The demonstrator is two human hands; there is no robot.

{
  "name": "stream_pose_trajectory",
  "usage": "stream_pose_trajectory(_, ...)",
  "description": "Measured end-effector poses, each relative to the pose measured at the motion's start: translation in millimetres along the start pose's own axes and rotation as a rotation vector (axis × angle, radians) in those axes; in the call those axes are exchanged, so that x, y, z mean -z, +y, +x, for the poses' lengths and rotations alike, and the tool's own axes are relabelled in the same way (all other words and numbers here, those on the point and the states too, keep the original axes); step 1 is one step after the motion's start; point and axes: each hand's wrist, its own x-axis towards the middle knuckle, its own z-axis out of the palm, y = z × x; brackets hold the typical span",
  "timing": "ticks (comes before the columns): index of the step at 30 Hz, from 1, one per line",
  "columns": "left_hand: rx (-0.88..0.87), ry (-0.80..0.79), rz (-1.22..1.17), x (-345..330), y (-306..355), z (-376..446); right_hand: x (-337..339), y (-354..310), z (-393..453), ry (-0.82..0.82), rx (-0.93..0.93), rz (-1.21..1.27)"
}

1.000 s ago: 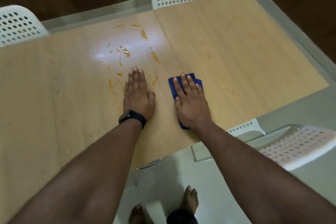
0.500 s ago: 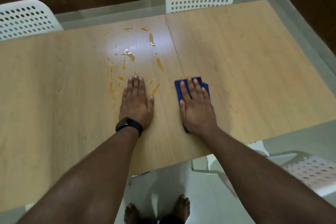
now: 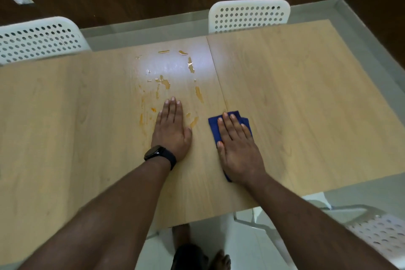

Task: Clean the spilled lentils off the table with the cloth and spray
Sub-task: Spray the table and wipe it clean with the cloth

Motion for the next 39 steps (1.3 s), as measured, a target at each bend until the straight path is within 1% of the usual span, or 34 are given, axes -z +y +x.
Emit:
stream_pose_trajectory(5,-0.038,0.044,0.028,18,-3,68,4,-3,88,0.056,-0.097,0.000)
stream_pose_trajectory(7,-0.029,0.051,0.048,20,-10,93,1,-11,116,0.058,-0.097,-0.007)
stream_pose_trajectory(9,-0.012,0.046,0.052,22,-19,113,-1,-15,123,0.060,-0.058,-0.004)
stream_pose_trajectory(12,0.008,0.015,0.081,23,-32,131,1,-5,104,-0.003,0.100,-0.036)
stream_pose_trajectory(14,0.013,-0.010,0.088,22,-38,139,3,3,99,-0.025,0.159,-0.035)
stream_pose_trajectory(17,0.002,-0.013,0.091,17,-39,140,4,10,115,0.012,0.086,-0.017)
stream_pose_trajectory(20,0.014,-0.008,0.091,17,-41,143,12,14,167,0.040,-0.020,-0.017)
stream_pose_trajectory(23,0.018,-0.007,0.084,16,-40,145,15,5,221,0.050,-0.070,-0.023)
stream_pose_trajectory(26,0.022,0.001,0.078,15,-40,146,12,-9,240,0.044,-0.058,-0.035)
stream_pose_trajectory(30,0.068,0.013,0.055,15,-42,144,12,3,208,0.000,0.106,-0.042)
stream_pose_trajectory(32,0.084,0.000,0.057,15,-43,146,11,14,196,-0.009,0.138,-0.035)
stream_pose_trajectory(35,0.087,-0.018,0.067,17,-40,147,14,20,208,0.024,0.077,-0.022)
stream_pose_trajectory(39,0.109,-0.021,0.010,27,-43,155,24,20,254,0.045,0.011,-0.036)
